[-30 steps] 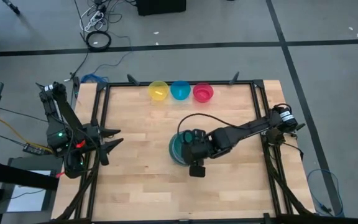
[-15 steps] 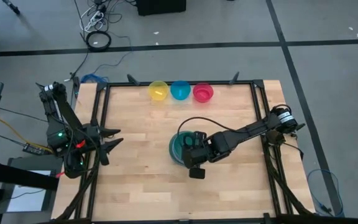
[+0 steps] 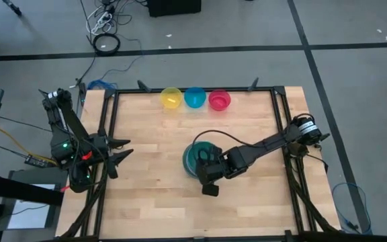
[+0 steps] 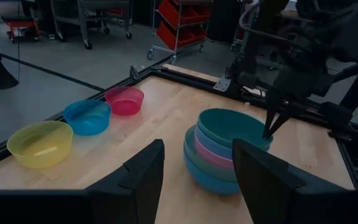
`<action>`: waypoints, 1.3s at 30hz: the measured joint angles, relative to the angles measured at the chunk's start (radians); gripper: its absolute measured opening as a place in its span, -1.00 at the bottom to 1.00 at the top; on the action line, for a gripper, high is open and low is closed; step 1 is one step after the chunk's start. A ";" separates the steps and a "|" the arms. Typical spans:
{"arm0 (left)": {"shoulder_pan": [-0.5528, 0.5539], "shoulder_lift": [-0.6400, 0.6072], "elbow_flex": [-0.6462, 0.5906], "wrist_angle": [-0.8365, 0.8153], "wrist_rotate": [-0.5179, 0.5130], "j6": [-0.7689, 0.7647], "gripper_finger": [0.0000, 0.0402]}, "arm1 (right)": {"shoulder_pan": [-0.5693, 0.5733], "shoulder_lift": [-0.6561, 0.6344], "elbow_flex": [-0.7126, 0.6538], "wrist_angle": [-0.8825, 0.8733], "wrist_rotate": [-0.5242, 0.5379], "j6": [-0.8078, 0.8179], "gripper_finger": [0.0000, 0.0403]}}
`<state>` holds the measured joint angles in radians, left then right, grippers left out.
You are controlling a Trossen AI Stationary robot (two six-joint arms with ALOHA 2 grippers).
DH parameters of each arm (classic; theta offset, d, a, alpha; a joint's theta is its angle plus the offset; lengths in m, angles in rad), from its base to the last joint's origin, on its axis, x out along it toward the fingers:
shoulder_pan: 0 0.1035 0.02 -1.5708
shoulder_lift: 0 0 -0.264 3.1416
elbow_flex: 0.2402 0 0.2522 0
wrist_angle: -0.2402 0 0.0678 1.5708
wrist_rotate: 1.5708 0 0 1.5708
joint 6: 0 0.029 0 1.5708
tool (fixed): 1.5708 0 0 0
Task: Nest bowls inside each other
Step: Adjust the green bowl, then stack the transparent yellow bowl on the green bowl
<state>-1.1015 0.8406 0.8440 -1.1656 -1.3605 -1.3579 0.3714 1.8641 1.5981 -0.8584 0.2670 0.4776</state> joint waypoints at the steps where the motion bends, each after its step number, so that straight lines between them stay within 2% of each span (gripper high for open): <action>1: 0.000 0.000 0.000 0.000 0.000 0.000 -0.02 | 0.000 0.000 -0.002 0.011 0.002 0.000 -1.00; 6: 0.000 0.000 0.000 0.000 0.000 0.000 -0.02 | -0.006 0.000 0.011 -0.044 0.057 -0.024 -1.00; 11: 0.027 0.000 0.000 0.001 -0.043 -0.009 -0.02 | -0.065 -0.002 0.077 -0.153 0.118 -0.091 -1.00; 13: 0.070 0.005 0.000 0.004 -0.032 -0.012 -0.02 | -0.102 -0.002 0.095 -0.184 0.125 -0.115 -1.00; 19: 0.238 0.081 0.000 0.006 0.085 0.025 -0.02 | -0.181 -0.042 0.103 -0.191 0.155 -0.156 -1.00; 26: 0.401 0.152 0.000 0.109 0.099 0.182 -0.02 | -0.173 -0.236 0.103 -0.055 0.213 -0.229 -1.00; 29: 0.454 0.154 -0.001 0.223 0.100 0.315 -0.02 | -0.140 -0.329 0.104 -0.038 0.251 -0.236 -1.00; 32: 0.506 0.152 -0.001 0.404 0.140 0.530 -0.02 | -0.091 -0.408 0.091 -0.039 0.306 -0.237 -1.00; 34: 0.557 0.151 -0.001 0.569 0.224 0.714 -0.03 | -0.056 -0.461 0.063 -0.043 0.346 -0.236 -1.00; 37: 0.652 0.152 -0.032 0.888 0.421 1.007 -0.08 | -0.007 -0.531 0.004 -0.047 0.424 -0.192 -1.00; 39: 0.722 0.152 -0.060 1.059 0.552 1.143 -0.14 | 0.023 -0.571 -0.041 -0.048 0.464 -0.156 -1.00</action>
<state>-0.3796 0.9924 0.7837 -0.1064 -0.8090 -0.2145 0.3942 1.2934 1.5571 -0.9069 0.7308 0.3219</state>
